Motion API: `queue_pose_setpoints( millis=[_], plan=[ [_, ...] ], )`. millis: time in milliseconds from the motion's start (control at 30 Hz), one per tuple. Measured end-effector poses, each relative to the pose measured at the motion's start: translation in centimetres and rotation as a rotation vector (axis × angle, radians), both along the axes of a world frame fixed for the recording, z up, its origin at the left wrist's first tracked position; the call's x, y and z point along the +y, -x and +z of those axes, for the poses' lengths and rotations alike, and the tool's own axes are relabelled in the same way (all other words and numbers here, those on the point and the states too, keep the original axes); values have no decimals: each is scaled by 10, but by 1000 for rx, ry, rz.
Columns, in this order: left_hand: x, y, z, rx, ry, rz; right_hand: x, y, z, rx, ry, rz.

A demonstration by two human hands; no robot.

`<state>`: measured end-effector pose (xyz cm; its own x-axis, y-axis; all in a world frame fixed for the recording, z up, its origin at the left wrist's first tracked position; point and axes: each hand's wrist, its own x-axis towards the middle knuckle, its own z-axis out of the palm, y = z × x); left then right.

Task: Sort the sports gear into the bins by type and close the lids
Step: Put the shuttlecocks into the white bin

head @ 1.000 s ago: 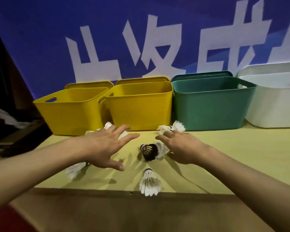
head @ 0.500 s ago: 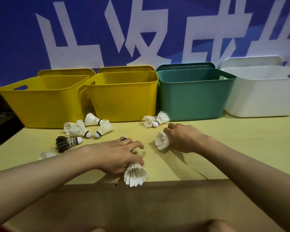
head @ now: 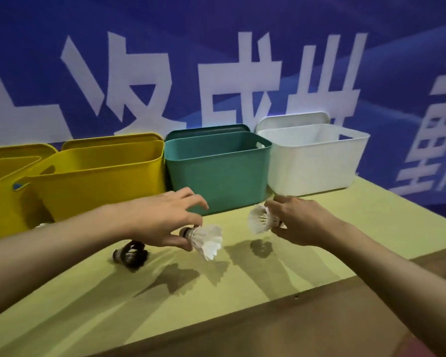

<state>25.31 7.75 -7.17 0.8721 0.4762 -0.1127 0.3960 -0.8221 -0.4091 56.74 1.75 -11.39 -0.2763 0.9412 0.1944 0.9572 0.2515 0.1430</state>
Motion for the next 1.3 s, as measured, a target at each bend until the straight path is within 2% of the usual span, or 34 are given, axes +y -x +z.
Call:
queue_pose_setpoints(
  millis=[200,367,467,567,667,733,800,967,1100,1200,1300],
  plan=[
    [42,-63,44,9,-95,-28,9,-53,40,-70,-15,-86],
    [83,-94,83,-17,-159,-25,77,-84,127,-86,-276,-142],
    [100,-109,91,-31,-153,22,122,-103,157,-55,-230,-260],
    [114,-129,100,-77,-143,25,128,-119,150,-3,-112,-355],
    [124,-159,114,-105,-139,12,100,-134,119,26,-276,-310],
    [134,-190,125,-126,-145,-5,77,-139,101,-57,-332,-279],
    [147,-230,136,-166,-162,12,62,-141,92,-134,-293,-266],
    [165,-306,141,-233,-154,210,38,-129,96,-267,-241,-268],
    [134,-267,126,-239,-129,144,27,-106,98,-294,-275,-178],
    [92,-183,114,-186,-141,137,26,-72,92,-263,-278,-82],
    [47,-77,96,-82,-144,250,28,-22,81,-240,-250,30]
  ],
)
